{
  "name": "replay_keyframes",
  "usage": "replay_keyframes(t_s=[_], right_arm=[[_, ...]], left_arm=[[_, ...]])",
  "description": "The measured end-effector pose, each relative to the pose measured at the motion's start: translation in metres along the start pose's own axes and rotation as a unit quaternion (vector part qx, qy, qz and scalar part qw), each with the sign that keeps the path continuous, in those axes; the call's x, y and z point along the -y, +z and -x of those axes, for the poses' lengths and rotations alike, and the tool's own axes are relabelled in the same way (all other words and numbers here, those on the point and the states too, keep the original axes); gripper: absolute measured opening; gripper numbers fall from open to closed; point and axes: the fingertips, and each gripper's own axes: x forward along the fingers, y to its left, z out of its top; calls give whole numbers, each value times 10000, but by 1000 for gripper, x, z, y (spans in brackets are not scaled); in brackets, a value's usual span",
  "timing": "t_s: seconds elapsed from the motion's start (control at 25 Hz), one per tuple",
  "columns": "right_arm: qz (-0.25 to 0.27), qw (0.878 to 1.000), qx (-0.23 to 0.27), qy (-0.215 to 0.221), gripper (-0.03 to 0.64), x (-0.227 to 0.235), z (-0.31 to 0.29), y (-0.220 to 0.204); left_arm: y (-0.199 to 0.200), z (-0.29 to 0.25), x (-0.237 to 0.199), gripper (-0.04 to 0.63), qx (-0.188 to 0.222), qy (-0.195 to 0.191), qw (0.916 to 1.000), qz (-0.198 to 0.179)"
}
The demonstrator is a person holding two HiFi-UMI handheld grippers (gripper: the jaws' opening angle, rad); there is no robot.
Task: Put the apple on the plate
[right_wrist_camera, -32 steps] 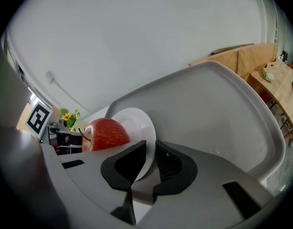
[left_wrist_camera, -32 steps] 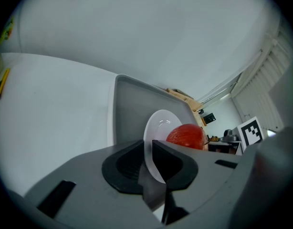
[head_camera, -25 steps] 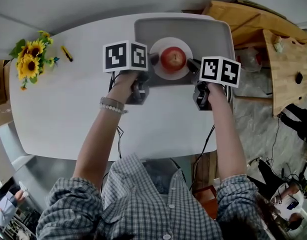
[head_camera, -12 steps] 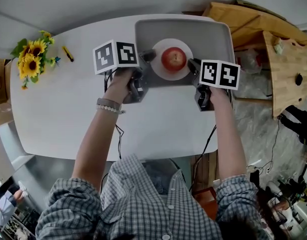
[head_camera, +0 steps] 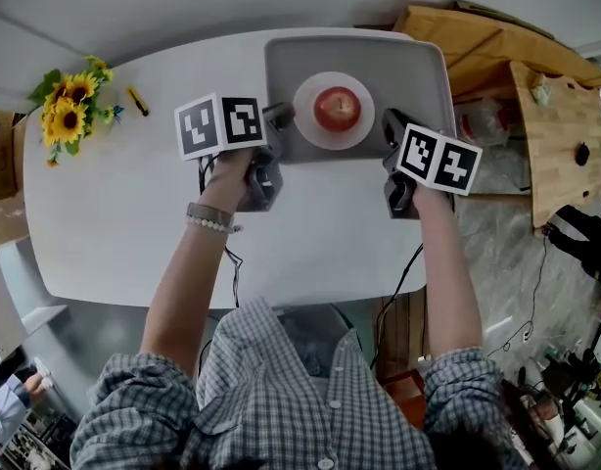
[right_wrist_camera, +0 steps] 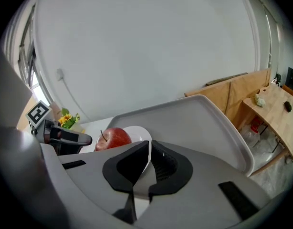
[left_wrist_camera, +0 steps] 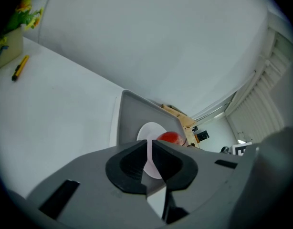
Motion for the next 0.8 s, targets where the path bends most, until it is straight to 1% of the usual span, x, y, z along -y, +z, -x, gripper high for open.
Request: replay_keyframes(t_s=[0.12,0.24,0.36,0.52,0.64,0.8], right_arm=[[282,9994,204,-22,26,-8,17,1],[868,9950,463,-193,23,-17,40,1],[1213,9879,906,-347,23,-29,69,5],[1557,9770,1397,-409,23,-46,110,10],[1714,9718,1586,-340,21,-60,138,4],[1746,9671,1830,-284,20,-73,170,-2]], left_arm=[[0,15,11,20,213,-124,9995,-217],[-2,35,25,14,505,-134,9964,-661],[-10,57,43,12,720,-155,9898,-1221],[-22,83,65,11,917,-249,9808,-1706],[-37,102,84,11,993,-337,9713,-2137],[-49,127,109,9,1157,-390,9518,-2813]])
